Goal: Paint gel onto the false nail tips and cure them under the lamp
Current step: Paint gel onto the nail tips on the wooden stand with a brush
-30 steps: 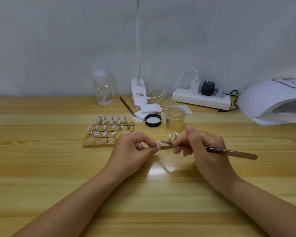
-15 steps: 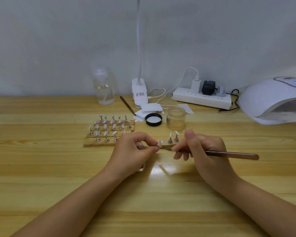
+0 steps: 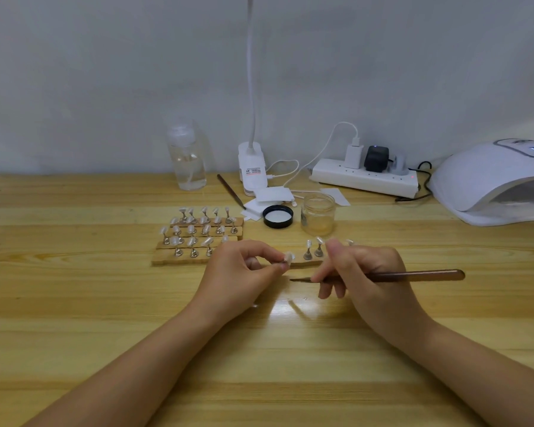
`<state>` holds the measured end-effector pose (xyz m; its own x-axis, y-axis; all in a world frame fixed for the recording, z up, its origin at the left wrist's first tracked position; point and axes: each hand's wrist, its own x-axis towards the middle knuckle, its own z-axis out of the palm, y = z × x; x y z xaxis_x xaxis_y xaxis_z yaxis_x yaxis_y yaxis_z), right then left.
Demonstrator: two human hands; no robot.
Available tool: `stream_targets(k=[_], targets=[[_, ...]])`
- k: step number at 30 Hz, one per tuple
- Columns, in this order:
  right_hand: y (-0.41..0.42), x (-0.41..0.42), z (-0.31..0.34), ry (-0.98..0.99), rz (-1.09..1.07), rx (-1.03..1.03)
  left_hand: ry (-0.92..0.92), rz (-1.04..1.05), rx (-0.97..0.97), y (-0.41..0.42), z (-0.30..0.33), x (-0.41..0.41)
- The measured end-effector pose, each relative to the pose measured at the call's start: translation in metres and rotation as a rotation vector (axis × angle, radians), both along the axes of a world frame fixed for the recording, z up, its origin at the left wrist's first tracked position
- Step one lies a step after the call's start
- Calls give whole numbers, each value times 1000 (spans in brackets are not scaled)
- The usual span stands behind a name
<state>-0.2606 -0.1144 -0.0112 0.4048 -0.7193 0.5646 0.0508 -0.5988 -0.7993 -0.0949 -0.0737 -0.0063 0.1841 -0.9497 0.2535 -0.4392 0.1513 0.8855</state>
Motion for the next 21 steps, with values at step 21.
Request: stream_targets(k=[21], targets=[[-2, 0, 1, -35, -52, 20, 34, 8, -10, -1, -2, 3]])
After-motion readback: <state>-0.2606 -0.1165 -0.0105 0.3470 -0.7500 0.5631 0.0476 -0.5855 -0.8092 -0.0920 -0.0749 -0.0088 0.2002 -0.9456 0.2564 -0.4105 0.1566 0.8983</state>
